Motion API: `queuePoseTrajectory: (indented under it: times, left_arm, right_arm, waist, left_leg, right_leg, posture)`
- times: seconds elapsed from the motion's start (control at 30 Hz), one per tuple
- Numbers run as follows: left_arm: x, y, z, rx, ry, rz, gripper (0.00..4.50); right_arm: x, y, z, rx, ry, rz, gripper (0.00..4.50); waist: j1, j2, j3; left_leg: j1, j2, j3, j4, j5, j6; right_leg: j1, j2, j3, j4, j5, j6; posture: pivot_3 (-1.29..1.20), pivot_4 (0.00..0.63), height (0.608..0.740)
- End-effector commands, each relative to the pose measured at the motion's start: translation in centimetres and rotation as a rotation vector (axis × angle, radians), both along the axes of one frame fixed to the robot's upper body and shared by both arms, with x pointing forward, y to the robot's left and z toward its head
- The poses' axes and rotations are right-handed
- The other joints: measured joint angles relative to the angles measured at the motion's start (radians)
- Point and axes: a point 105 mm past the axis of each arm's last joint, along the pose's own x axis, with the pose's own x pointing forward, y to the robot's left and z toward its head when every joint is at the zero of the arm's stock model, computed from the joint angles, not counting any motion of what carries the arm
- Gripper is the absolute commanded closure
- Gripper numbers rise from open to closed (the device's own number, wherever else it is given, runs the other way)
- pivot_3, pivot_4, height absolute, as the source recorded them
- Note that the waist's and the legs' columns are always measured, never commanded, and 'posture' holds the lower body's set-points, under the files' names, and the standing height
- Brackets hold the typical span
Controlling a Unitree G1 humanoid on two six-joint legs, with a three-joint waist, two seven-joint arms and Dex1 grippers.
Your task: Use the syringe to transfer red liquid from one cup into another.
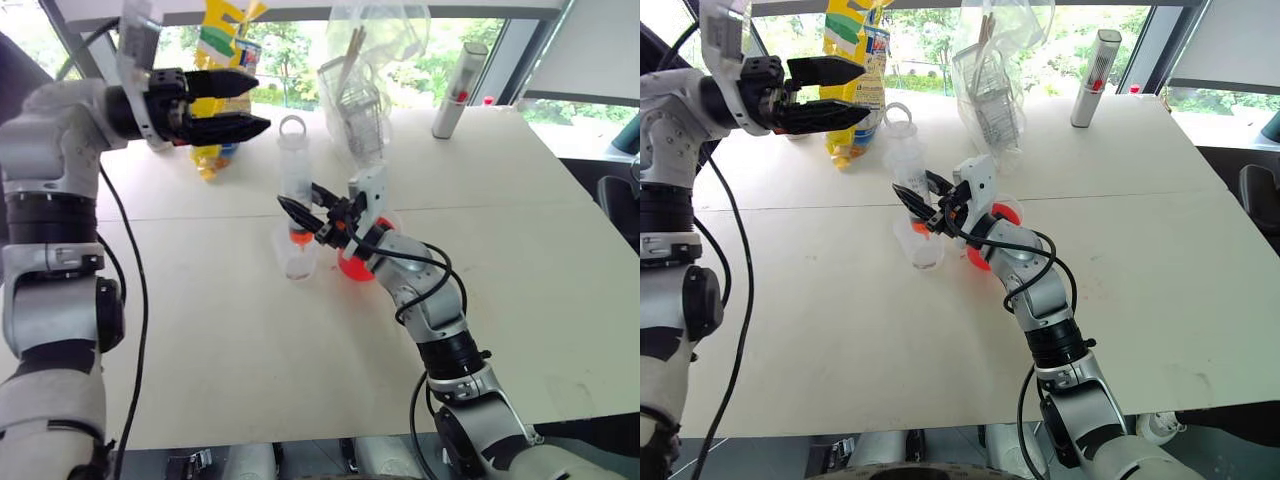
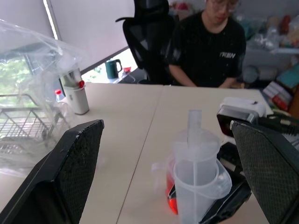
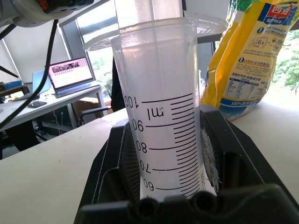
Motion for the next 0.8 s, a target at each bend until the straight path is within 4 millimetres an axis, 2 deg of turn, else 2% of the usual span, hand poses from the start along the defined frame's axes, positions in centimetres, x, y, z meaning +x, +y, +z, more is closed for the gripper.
queuePoseTrajectory:
  times: [0.03,0.2,0.53,0.63,0.8]
  left_arm:
    - [-0.7,0.1,2.0,-0.016,-0.067,-0.021,0.03]
    - [-0.9,-1.5,1.3,-0.018,-0.045,-0.073,0.03]
    - [0.7,-3.8,-1.0,0.015,-0.032,-0.055,0.03]
    - [0.8,-4.3,-1.7,0.022,-0.026,-0.061,0.91]
    - [0.8,-4.3,-1.6,0.002,-0.02,-0.067,3.42]
  right_arm:
    - [-0.3,0.1,1.1,0.022,-0.052,0.008,3.1]
    - [-0.2,0.2,1.0,0.013,-0.052,0.008,3.1]
    - [-0.2,0.2,1.0,0.006,-0.058,0.002,3.1]
    - [-0.2,0.3,1.1,0.004,-0.061,-0.001,3.1]
    - [-0.2,0.3,1.1,0.0,-0.063,-0.003,3.1]
  waist:
    - [0.001,0.0,0.0]
    - [0.003,0.0,0.0]
    - [0.001,0.0,0.0]
    - [0.001,0.0,0.0]
    - [0.001,0.0,0.0]
  left_leg:
    - [0.0,0.0,0.0,0.0,0.0,0.0]
    - [0.0,0.0,0.0,0.001,0.0,0.0]
    - [0.0,0.0,0.0,0.001,0.0,0.0]
    - [0.0,0.0,0.0,0.001,0.0,0.0]
    - [0.0,0.0,0.0,0.001,0.0,0.0]
  right_leg:
    - [0.0,0.0,0.0,0.0,0.0,0.0]
    - [0.0,-0.001,0.0,0.0,0.0,0.0]
    - [0.0,0.0,0.0,0.0,0.0,0.0]
    - [0.0,0.0,0.001,0.0,0.0,0.0]
    - [0.0,0.0,0.0,0.0,0.0,0.0]
  posture:
    - [0.0,0.15,0.739]
    - [0.0,0.15,0.739]
    - [0.0,0.15,0.739]
    - [0.0,0.15,0.739]
    - [0.0,0.15,0.739]
